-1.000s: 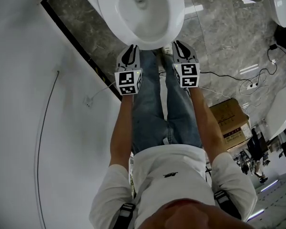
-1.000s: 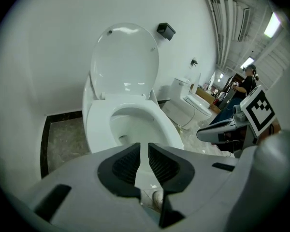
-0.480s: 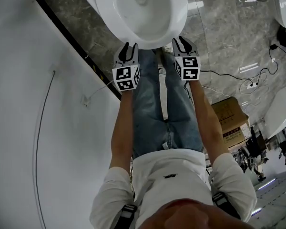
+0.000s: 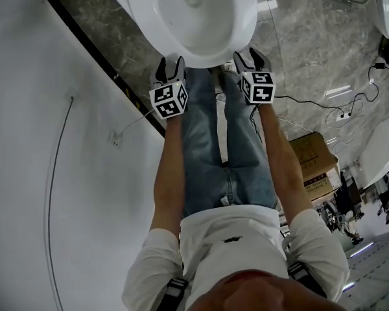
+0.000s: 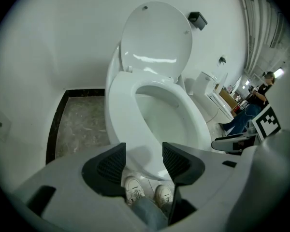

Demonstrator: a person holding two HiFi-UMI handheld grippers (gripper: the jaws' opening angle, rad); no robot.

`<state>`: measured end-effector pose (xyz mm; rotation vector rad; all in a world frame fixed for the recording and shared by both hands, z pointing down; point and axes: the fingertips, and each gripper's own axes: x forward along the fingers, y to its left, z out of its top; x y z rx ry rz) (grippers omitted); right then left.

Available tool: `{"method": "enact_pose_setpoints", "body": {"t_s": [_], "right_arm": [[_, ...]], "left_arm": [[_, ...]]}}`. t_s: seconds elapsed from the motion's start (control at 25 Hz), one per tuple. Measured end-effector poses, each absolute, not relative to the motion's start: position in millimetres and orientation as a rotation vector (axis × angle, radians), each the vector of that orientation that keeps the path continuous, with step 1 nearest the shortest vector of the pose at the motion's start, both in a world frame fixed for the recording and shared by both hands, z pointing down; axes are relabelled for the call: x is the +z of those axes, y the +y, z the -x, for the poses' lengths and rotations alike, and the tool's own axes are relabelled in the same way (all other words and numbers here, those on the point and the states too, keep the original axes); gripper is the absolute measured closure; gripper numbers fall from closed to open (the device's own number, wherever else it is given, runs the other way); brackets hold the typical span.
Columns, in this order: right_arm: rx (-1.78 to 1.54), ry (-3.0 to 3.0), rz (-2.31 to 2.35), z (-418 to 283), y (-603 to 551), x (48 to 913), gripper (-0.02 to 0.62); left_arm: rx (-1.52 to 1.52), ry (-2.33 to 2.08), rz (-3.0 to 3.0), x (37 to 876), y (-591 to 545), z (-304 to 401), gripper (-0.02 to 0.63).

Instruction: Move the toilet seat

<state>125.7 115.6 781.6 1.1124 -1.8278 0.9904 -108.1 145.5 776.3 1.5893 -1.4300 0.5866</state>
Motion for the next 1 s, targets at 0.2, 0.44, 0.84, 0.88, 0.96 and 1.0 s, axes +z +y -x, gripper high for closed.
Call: {"method": "enact_pose_setpoints", "body": {"t_s": [0.2, 0.44, 0.84, 0.88, 0.96, 1.0], "right_arm": [[1.065, -1.821, -1.098, -124, 115, 794, 0.348], [1.297, -1.835, -1.167, -122, 110, 804, 0.311], [1.402, -1.836, -1.152, -116, 109, 811, 0.305], [1.407, -1.838, -1.145, -115, 109, 811, 0.307], [1.428, -1.836, -1.138, -115, 109, 812, 0.307], [1.436, -1.833, -1.138, -115, 109, 811, 0.307]], "left_arm": [[0.556, -1.395, -1.54, 790, 152, 108, 0.344], [0.517, -1.365, -1.512, 801, 153, 101, 0.313], [0.505, -1.352, -1.489, 810, 149, 98, 0.299], [0.498, -1.343, -1.491, 811, 149, 97, 0.298], [0.484, -1.321, -1.498, 811, 148, 96, 0.298], [0.482, -1.313, -1.504, 811, 148, 95, 0.298]]}}
